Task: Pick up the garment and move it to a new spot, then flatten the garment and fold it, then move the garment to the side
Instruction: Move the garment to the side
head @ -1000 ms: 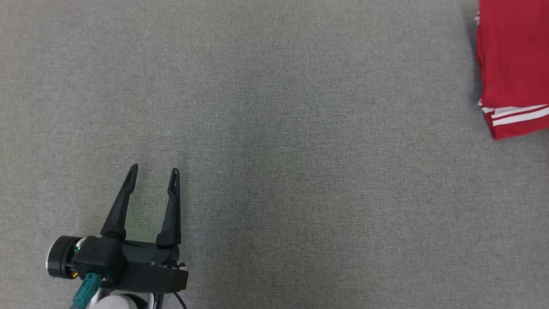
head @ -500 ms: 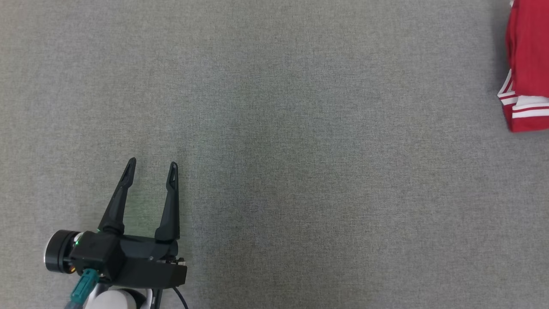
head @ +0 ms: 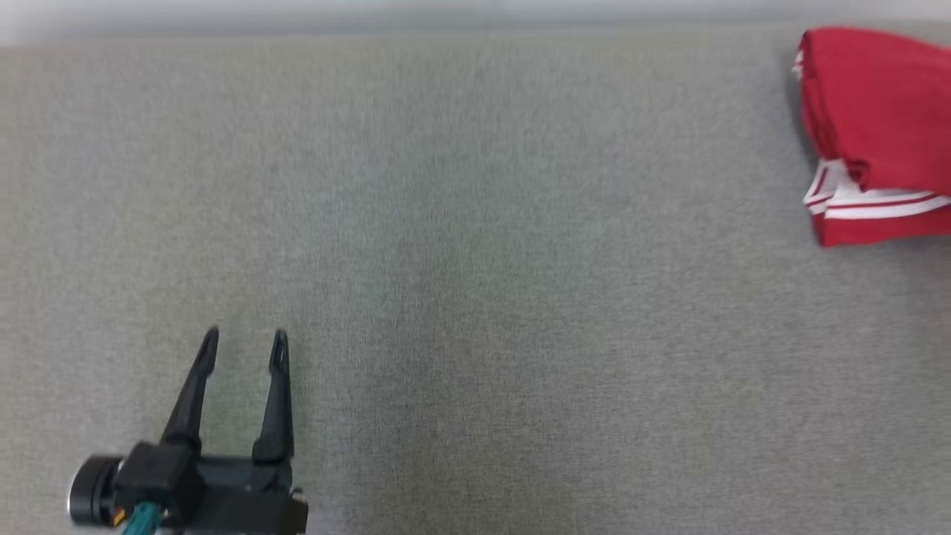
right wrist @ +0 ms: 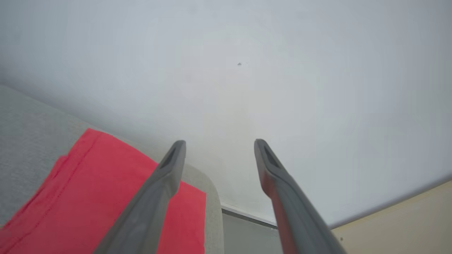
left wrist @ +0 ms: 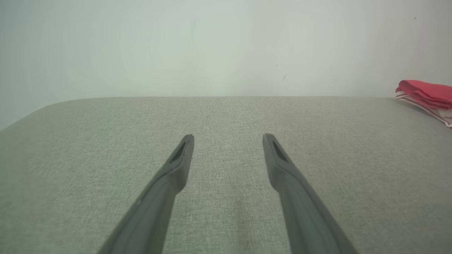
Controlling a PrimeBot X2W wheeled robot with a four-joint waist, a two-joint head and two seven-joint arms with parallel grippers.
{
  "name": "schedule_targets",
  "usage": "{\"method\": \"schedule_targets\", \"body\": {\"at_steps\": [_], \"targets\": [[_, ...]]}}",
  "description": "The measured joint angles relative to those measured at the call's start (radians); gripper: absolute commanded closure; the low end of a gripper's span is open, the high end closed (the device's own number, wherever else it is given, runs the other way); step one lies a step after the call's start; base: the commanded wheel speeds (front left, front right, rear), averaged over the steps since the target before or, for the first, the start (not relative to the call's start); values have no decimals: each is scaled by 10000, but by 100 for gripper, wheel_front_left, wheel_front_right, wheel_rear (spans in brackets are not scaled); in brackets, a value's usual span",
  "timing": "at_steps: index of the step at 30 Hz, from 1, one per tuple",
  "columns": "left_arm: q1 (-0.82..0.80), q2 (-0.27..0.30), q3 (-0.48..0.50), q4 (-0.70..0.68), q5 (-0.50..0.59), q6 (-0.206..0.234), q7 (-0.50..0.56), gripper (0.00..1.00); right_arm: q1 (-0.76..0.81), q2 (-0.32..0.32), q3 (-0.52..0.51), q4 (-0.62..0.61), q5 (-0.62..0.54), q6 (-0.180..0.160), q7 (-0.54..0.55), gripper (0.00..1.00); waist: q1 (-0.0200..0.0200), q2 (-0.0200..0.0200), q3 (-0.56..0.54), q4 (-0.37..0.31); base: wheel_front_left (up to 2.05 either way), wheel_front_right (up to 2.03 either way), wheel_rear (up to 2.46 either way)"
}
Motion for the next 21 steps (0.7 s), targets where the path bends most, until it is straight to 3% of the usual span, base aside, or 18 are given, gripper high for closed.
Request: {"method": "schedule_targets", "body": {"at_steps": [5,8,14,21], "targets": [[617,-59,353,146,-8,0,2,0,593,754,-780,-830,-213,0,-384,0,-1,-2,-675,-128,0,0,0],[961,-100,570,228,-21,0,0,0,1317,1298,-1935,-2033,-259,0,-403,0,-1,-2,-1080,-225,0,0,0],[1469,-155,809,347,-19,0,0,0,3982,2773,-4734,-4199,-974,-2,-424,0,-2,-3,-1850,-380,0,0,0],[1708,-180,809,428,-13,0,0,0,6843,4661,-6564,-6243,-1988,-2,-424,0,-2,-3,-2556,-344,0,0,0]]}}
